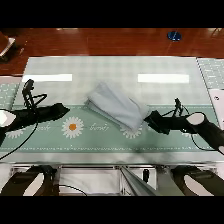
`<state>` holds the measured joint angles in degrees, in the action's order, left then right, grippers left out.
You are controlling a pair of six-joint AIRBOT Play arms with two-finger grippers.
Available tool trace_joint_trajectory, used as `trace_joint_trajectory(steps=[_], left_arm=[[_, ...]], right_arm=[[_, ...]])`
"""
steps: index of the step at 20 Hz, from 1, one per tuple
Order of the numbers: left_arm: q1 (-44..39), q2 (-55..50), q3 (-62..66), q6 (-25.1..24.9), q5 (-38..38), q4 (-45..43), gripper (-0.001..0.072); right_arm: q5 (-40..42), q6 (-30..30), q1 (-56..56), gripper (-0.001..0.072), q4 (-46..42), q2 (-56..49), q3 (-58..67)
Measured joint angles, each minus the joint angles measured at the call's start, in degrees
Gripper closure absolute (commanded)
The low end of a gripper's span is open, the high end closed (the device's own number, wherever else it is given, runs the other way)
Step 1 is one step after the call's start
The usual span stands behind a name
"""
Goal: Fold the shirts.
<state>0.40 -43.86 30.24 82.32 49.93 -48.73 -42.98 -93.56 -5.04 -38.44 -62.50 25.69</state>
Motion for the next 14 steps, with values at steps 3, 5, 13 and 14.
trace_joint_trajectory(steps=[3,5,13,14], left_arm=[[-0.04,-0.04,0.00,0.00,0.00,0.39,0.0690],[-0.04,-0.15,0.00,-0.02,-0.04,0.59,0.0689],[-0.04,-0.39,0.00,-0.20,-0.02,0.74,0.0689],[-0.04,-0.39,0.00,-0.20,-0.02,0.74,0.0689]], right_arm=[[-2.58,4.87,-0.46,0.0309,4.76,-7.69,4.52],[-4.24,6.93,-1.75,0.0406,6.38,-11.85,7.69],[-10.27,14.14,-9.16,0.0691,4.22,-17.38,28.02],[-11.74,13.18,-9.42,0.0692,1.77,-17.14,32.50]])
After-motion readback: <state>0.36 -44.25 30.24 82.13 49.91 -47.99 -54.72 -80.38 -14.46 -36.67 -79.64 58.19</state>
